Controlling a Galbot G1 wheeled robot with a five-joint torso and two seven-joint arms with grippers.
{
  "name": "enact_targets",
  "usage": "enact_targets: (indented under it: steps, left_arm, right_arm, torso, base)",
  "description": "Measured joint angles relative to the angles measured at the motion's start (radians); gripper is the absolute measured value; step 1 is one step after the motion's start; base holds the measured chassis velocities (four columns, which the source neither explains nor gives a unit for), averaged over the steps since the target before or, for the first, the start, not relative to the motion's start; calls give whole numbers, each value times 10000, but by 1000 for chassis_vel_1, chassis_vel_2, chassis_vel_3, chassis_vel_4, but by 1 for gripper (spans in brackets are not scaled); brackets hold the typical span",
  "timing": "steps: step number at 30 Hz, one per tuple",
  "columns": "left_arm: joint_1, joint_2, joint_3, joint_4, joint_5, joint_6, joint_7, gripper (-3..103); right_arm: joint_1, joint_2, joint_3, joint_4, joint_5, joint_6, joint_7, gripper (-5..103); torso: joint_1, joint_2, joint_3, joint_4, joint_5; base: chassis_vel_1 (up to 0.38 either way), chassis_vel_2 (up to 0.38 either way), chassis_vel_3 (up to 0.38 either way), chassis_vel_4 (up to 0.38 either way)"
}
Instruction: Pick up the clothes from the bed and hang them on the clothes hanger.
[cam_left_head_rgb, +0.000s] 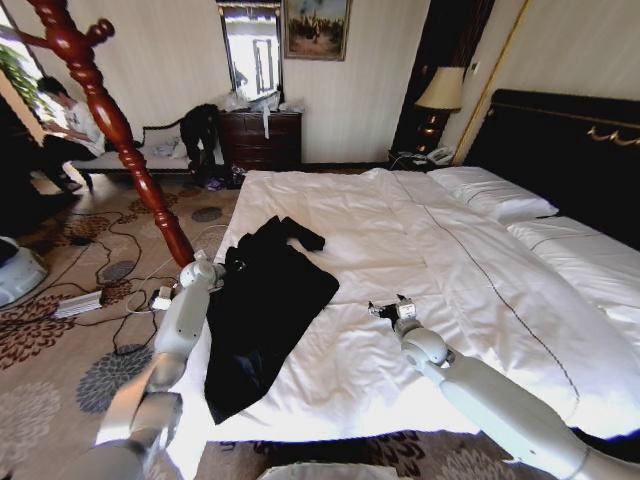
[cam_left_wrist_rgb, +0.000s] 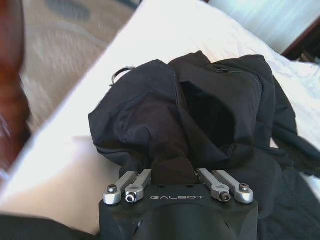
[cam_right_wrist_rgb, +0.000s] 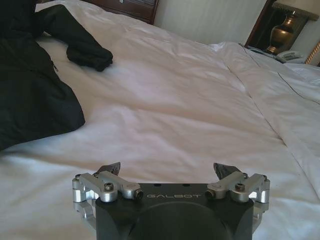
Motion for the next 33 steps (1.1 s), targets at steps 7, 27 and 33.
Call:
enact_targets:
  steps: [7,27,33]
  left_arm:
    - [-485,1603,2806,-1509,2201,1,-375,25]
    - [-5350,6009,7838,-4078,5474,-8,923,25]
    - [-8432,6148,10026,-3948,6618,-323,2254,25]
  right_arm:
    - [-87,93,120,90,-35,11,7,100]
    - [-278,1329,1226,217,-59,477,-101,100]
    - [-440,1675,1563,281,-136,473,-152,100]
  torso:
    - [0,0,0,-17,-3]
    - [0,1,1,-12,3]
    - [1,0,1,-9,-2]
  base:
    - [0,0,0,0]
    - [0,0,0,0]
    - [0,0,0,0]
